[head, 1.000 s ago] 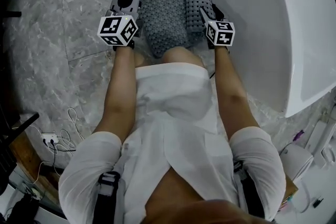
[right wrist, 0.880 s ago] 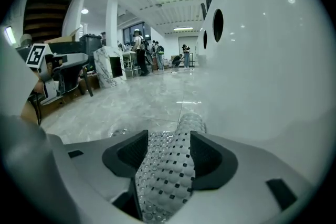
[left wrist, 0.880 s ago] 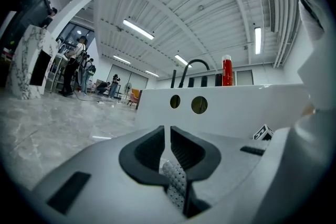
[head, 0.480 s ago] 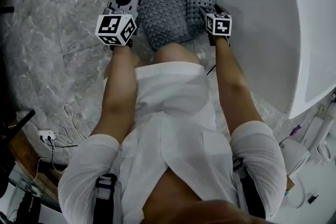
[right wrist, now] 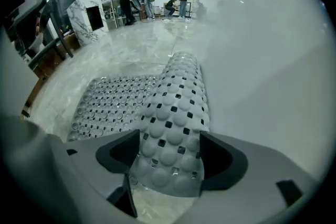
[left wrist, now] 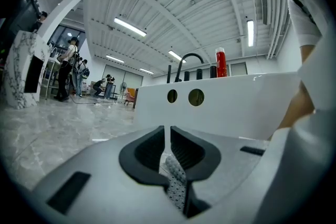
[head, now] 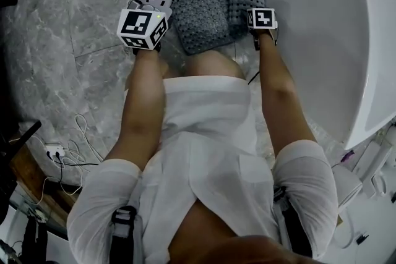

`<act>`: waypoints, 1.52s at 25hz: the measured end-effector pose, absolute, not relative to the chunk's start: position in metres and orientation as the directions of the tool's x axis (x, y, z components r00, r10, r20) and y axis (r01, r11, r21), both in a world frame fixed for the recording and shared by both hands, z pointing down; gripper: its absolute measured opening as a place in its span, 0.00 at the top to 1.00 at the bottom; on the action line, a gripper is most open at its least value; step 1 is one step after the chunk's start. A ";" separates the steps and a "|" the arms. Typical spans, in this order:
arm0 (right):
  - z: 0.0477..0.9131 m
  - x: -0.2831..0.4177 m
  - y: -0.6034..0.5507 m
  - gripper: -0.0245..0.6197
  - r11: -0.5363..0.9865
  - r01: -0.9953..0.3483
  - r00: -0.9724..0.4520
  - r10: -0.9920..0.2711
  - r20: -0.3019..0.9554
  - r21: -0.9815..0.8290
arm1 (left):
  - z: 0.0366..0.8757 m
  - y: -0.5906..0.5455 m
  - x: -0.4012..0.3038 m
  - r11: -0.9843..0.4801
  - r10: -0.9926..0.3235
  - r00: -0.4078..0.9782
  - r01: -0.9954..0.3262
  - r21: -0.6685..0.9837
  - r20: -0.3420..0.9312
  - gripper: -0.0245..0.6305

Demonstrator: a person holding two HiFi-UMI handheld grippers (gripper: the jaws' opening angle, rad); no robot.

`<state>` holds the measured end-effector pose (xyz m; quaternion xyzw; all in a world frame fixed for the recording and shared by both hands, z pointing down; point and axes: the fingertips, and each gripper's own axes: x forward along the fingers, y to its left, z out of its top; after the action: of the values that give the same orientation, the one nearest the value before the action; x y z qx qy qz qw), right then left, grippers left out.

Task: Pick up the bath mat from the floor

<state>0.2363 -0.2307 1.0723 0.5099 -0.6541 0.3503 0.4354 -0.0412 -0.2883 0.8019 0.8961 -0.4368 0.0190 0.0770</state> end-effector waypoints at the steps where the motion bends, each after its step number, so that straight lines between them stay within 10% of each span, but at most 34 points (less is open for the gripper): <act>1: 1.076 0.237 -0.231 0.43 0.237 -0.971 -0.094 -0.355 0.930 -0.008 | 0.803 -0.288 -0.041 -0.607 -0.780 0.618 -0.786 0.120 0.103 0.90; 11: 1.072 0.218 -0.231 0.43 0.359 -0.933 -0.166 -0.389 0.906 -0.017 | 0.798 -0.289 -0.038 -0.614 -0.777 0.623 -0.781 0.113 0.088 0.90; 20: 1.086 0.188 -0.173 0.43 0.868 -0.475 -0.174 -0.255 0.951 0.146 | 0.808 -0.295 -0.033 -0.609 -0.774 0.626 -0.777 0.156 0.094 0.90; 29: 1.119 0.205 -0.174 0.43 0.924 -0.057 0.091 -0.372 0.924 0.377 | 0.808 -0.294 -0.033 -0.613 -0.771 0.632 -0.770 0.180 0.079 0.90; 38: 1.105 0.200 -0.199 0.52 0.857 0.014 0.098 -0.513 0.853 0.514 | 0.809 -0.295 -0.036 -0.612 -0.769 0.635 -0.765 0.200 0.079 0.90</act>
<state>0.1997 -0.1992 1.1047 0.1931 -0.6458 -0.1843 0.7153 -0.0359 -0.2952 0.8086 0.8977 -0.4272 -0.0074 0.1078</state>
